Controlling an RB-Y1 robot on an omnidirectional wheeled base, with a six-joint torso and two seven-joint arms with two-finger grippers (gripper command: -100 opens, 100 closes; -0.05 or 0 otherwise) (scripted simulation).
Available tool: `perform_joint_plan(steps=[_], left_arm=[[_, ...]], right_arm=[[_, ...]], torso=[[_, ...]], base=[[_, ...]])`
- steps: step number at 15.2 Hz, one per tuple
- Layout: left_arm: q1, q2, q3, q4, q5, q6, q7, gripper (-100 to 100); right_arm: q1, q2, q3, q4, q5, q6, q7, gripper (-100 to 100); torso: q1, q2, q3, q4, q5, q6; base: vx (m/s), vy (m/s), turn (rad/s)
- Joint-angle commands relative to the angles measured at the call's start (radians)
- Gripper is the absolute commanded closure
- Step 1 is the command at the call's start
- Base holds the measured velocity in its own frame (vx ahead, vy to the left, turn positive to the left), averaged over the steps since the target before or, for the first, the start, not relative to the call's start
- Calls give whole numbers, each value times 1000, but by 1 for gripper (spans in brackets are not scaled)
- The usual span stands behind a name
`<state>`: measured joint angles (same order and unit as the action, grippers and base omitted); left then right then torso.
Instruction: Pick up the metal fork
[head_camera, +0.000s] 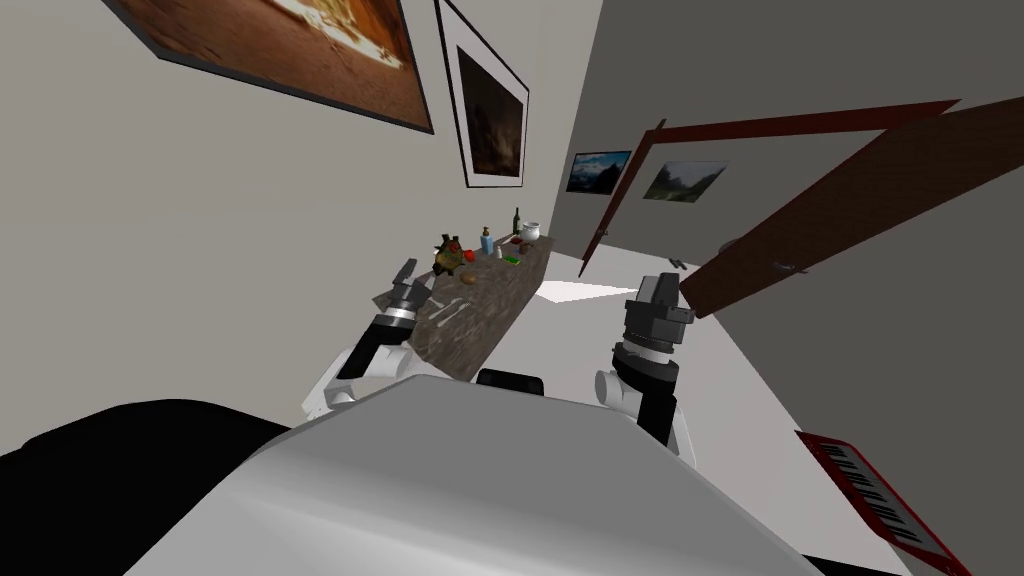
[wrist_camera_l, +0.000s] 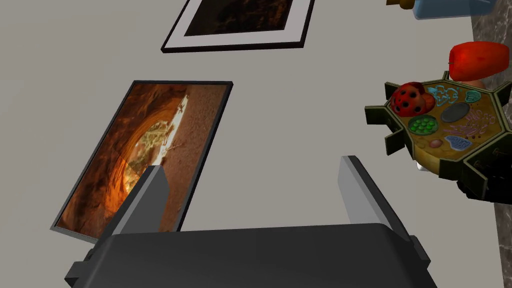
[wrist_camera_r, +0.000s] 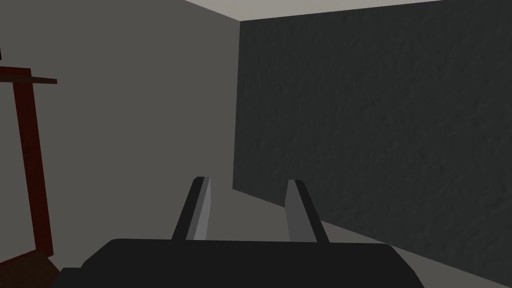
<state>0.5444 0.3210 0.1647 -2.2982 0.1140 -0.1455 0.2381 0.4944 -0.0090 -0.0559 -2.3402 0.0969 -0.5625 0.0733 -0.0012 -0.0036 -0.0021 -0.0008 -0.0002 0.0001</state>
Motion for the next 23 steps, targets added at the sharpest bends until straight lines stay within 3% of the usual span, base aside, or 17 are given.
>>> perform_joint_plan(steps=[1, 2, 5, 6, 9, 10, 13, 14, 17, 18, 21, 22, 23], left_arm=[[3, 5, 7, -1, 6, 46, 5, -100], [9, 25, 37, 5, 29, 69, 22, -100], [9, 25, 37, 5, 29, 115, 22, -100], [15, 44, 68, 11, 53, 142, 40, -100], [15, 44, 68, 11, 53, 187, 40, -100], [21, 61, 99, 17, 78, 219, 58, -100], [21, 61, 99, 17, 78, 261, 58, -100], [27, 77, 131, 23, 103, 296, 77, -100], [27, 77, 131, 23, 103, 337, 77, -100], [34, 92, 164, 29, 128, 366, 97, -100], [34, 92, 164, 29, 128, 415, 97, -100], [41, 106, 197, 36, 154, 447, 117, -100], [41, 106, 197, 36, 154, 467, 117, -100]], right_arm=[[0, 0, 0, 0, 0, 0, 0, 0], [0, 0, 0, 0, 0, 0, 0, 0], [0, 0, 0, 0, 0, 0, 0, 0], [0, 0, 0, 0, 0, 0, 0, 0], [0, 0, 0, 0, 0, 0, 0, 0], [0, 0, 0, 0, 0, 0, 0, 0], [0, 0, 0, 0, 0, 0, 0, 0], [0, 0, 0, 0, 0, 0, 0, 0], [0, 0, 0, 0, 0, 0, 0, 0], [0, 0, 0, 0, 0, 0, 0, 0], [0, 0, 0, 0, 0, 0, 0, 0], [0, 0, 0, 0, 0, 0, 0, 0], [0, 0, 0, 0, 0, 0, 0, 0]], torso=[[0, 0, 0, 0, 0, 0], [0, 0, 0, 0, 0, 0], [0, 0, 0, 0, 0, 0], [0, 1, 0, 0, 0, 0], [0, 0, 0, 0, 0, 0], [0, 1, 0, 0, 0, 0], [0, 0, 0, 0, 0, 0], [0, 1, 0, 0, 0, 0], [1, 0, 0, 0, 0, 0], [1, 1, 0, 0, 0, 0], [0, 0, 0, 0, 0, 0], [0, 1, 0, 0, 0, 0], [0, 1, 0, 0, 0, 0]], base=[[41, -13, -21], [54, -19, -65], [44, -11, -31], [47, -18, -56], [40, -12, -36], [45, -13, -54], [45, -10, -40], [47, -5, -65], [44, -6, -35], [47, -15, -60], [47, -10, -39], [40, -12, -69], [57, -12, -79]])
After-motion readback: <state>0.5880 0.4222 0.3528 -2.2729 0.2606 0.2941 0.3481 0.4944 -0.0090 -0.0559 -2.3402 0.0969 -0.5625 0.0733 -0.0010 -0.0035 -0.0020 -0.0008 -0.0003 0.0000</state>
